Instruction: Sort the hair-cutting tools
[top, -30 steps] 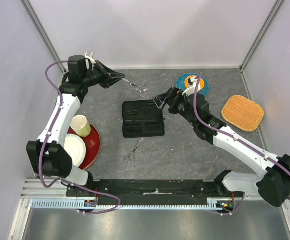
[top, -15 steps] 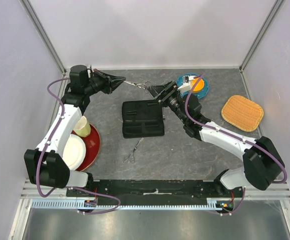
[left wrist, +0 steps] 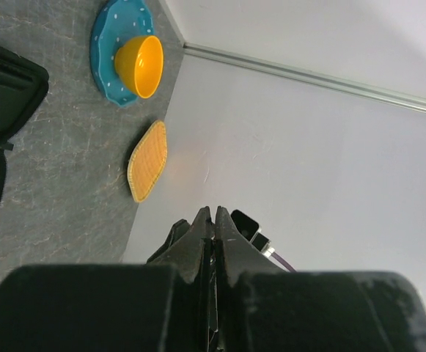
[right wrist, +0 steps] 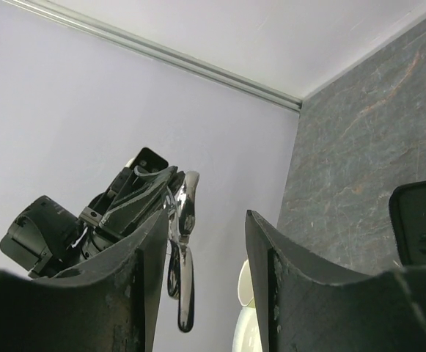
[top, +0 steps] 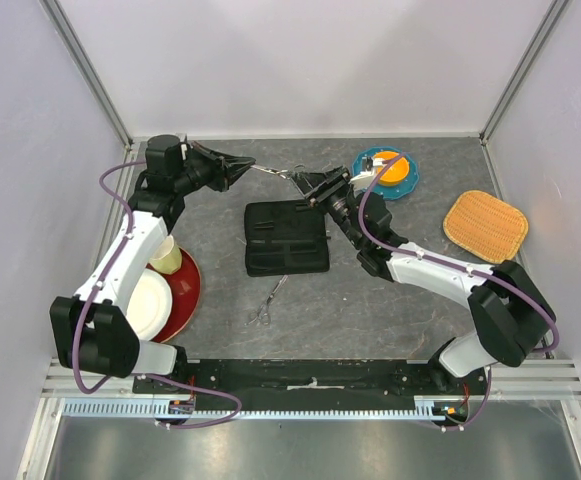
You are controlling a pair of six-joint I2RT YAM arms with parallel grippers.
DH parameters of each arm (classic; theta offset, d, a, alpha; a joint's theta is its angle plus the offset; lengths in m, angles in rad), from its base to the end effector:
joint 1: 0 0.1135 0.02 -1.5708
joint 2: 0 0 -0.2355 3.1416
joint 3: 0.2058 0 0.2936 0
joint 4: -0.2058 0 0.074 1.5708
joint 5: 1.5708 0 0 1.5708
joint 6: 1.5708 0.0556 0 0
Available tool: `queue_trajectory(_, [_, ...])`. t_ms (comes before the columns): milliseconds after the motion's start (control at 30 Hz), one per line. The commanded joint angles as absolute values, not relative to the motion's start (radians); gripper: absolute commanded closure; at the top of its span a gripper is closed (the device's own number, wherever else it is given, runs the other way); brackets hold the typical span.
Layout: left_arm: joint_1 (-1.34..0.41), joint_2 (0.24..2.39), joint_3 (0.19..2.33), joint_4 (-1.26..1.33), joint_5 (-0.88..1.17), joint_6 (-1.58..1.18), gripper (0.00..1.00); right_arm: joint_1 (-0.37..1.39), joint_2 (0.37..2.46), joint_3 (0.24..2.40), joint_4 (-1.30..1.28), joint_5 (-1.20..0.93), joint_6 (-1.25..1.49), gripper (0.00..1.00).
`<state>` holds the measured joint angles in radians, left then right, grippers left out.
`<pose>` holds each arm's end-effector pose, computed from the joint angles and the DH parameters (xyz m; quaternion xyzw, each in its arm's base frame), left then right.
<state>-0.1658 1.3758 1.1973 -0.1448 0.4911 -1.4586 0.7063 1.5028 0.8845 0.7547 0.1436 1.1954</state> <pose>0.3749 -0.0893 0.3135 -0.3609 0.7140 -0.5469 0.2465 0.3101 0.2541 0.2483 0.2112 0.6230 0.5844 0.4751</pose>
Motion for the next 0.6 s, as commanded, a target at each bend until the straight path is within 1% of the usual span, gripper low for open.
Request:
queue_trajectory(0, [-0.170, 1.361, 1.189, -0.086, 0.482, -1.503, 0.98, 0.716, 1.506, 0.904, 0.824, 0.227, 1.206, 0.47])
queue_trajectory(100, [-0.172, 1.370, 1.184, -0.081, 0.482, -1.503, 0.98, 0.716, 1.516, 0.910, 0.827, 0.238, 1.206, 0.48])
queue_trajectory(267, [-0.175, 1.381, 1.181, -0.072, 0.495, -1.508, 0.98, 0.716, 1.531, 0.914, 0.824, 0.250, 1.229, 0.57])
queue_trajectory(367, [-0.178, 1.387, 1.177, -0.068, 0.505, -1.506, 0.98, 0.716, 1.540, 0.914, 0.824, 0.250, 1.241, 0.67])
queue_trajectory(467, [-0.182, 1.387, 1.177, -0.066, 0.526, -1.468, 0.98, 0.718, 1.542, 0.913, 0.813, 0.256, 1.249, 0.90])
queue_trajectory(500, [-0.181, 1.390, 1.192, -0.072, 0.532, -1.444, 0.98, 0.716, 1.542, 0.916, 0.801, 0.258, 1.249, 1.00])
queue_trajectory(533, [-0.181, 1.396, 1.204, -0.121, 0.535, -1.419, 0.94, 0.716, 1.539, 0.917, 0.781, 0.258, 1.249, 1.00])
queue_trajectory(567, [-0.181, 1.400, 1.215, -0.144, 0.543, -1.375, 0.76, 0.715, 1.536, 0.914, 0.756, 0.253, 1.246, 1.00])
